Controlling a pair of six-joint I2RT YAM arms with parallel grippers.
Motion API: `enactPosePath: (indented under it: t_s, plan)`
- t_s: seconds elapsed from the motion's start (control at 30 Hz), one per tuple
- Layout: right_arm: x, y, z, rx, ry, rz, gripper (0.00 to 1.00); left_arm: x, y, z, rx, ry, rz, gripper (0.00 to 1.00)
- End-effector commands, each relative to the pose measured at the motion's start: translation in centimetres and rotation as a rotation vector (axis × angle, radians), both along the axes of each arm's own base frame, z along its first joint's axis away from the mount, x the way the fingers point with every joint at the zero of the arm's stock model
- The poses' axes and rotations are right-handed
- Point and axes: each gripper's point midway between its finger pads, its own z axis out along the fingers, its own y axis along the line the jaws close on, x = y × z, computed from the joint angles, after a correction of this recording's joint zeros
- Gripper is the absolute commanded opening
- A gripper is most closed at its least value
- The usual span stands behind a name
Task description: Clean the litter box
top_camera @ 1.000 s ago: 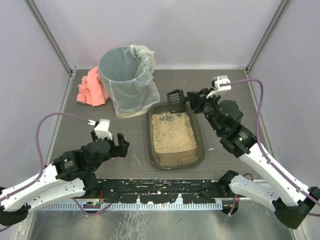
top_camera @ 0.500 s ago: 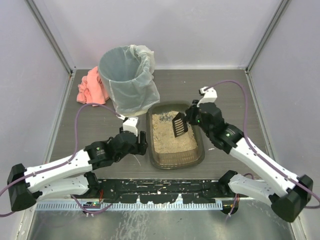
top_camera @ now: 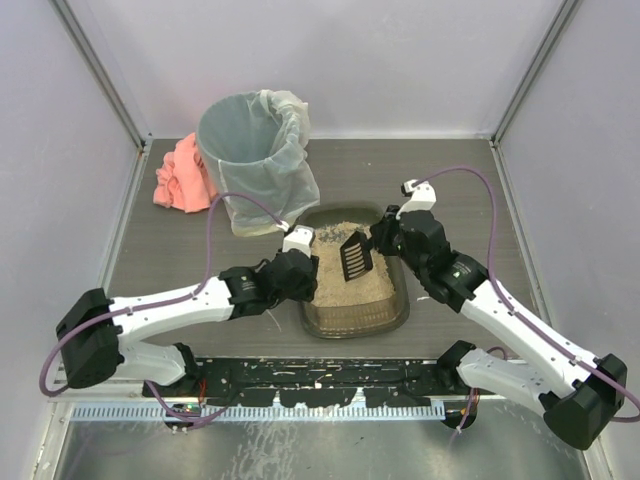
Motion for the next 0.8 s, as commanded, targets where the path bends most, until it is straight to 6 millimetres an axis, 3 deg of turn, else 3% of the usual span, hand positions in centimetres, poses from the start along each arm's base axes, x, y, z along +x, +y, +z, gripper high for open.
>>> enactPosePath:
  t_s: [0.0, 0.2, 0.5, 0.77]
  plan:
    - [0.3, -0.4, 2.3, 0.073, -0.071, -0.029, 0.01, 0.7, -1.7, 0.1, -0.018, -0.012, -0.016, 0.43]
    - [0.6, 0.3, 1.7, 0.057, -0.017, -0.016, 0.01, 0.4, -1.6, -1.9, 0.024, 0.028, -0.018, 0.29]
    - [1.6, -0.4, -0.9, -0.075, 0.075, -0.073, 0.01, -0.2, -2.0, -2.5, 0.007, 0.052, -0.041, 0.29]
    - [1.4, 1.6, -4.4, -0.121, 0.159, -0.042, 0.01, -0.2, -2.5, -2.4, 0.002, 0.052, -0.062, 0.28]
